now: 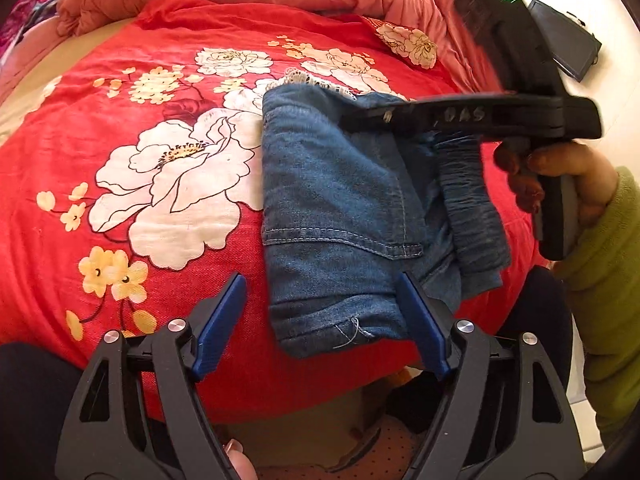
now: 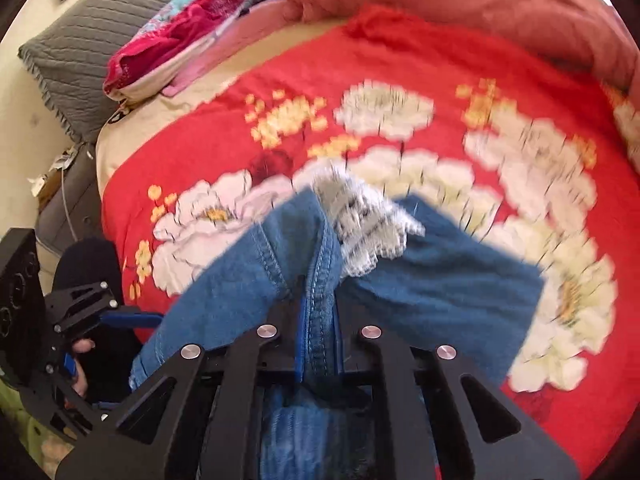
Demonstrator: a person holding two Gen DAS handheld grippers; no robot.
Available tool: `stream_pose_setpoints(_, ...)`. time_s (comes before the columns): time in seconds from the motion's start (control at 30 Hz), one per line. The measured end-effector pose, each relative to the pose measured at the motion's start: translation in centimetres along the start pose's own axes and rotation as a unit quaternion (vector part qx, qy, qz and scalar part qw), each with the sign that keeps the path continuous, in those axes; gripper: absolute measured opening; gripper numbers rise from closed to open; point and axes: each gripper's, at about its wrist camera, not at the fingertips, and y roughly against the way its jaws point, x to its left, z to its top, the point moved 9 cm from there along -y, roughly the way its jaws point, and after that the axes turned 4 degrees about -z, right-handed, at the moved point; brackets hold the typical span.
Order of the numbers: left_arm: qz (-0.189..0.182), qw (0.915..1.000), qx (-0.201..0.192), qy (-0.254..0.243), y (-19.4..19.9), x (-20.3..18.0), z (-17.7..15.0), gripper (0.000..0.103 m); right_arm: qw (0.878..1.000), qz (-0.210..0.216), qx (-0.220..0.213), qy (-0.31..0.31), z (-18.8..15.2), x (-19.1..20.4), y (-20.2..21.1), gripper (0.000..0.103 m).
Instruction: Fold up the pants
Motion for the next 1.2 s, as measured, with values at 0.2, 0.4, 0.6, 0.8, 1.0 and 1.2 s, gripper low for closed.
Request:
stream_pose_setpoints(0.2, 0.002, 1.0000, -0.001, -0.003, 0.0, -0.1, 0.1, 0.070, 0.999, -0.044, -0.017, 0.020, 2.4, -1.0, 0.0, 0.008)
stream_pose_setpoints(0.4, 0.003, 1.0000, 0.002, -0.004, -0.2, -0.1, 0.0, 0.071, 0.997, -0.071, 0.019, 0.025, 0.7, -2.4, -3.1, 0.009)
stream_pose_setpoints(0.6, 0.003, 1.0000, 0.005, -0.003, -0.4, 0.0, 0.0, 0.072, 0.996, -0.086, 0.008, 0.006, 0.7, -2.9, -2.6, 0.024)
stream_pose_setpoints(0.8, 0.005, 1.0000, 0.006, -0.005, -0.4, 0.0, 0.0, 0.072, 0.994, -0.091, -0.050, -0.018, 1.4, -2.6, 1.4, 0.052)
stream_pose_setpoints(1.0, 0.010, 0.9999, 0.004, -0.008, -0.3, -0.2, 0.0, 0.072, 0.990, -0.090, -0.097, -0.040, 0.8, -2.1, 5.5, 0.063)
stream_pose_setpoints(1.2, 0.016, 0.9998, -0.002, -0.015, 0.4, -0.5, 0.1, 0.072, 0.984, -0.094, -0.131, -0.072, -0.8, -1.8, 8.3, 0.080)
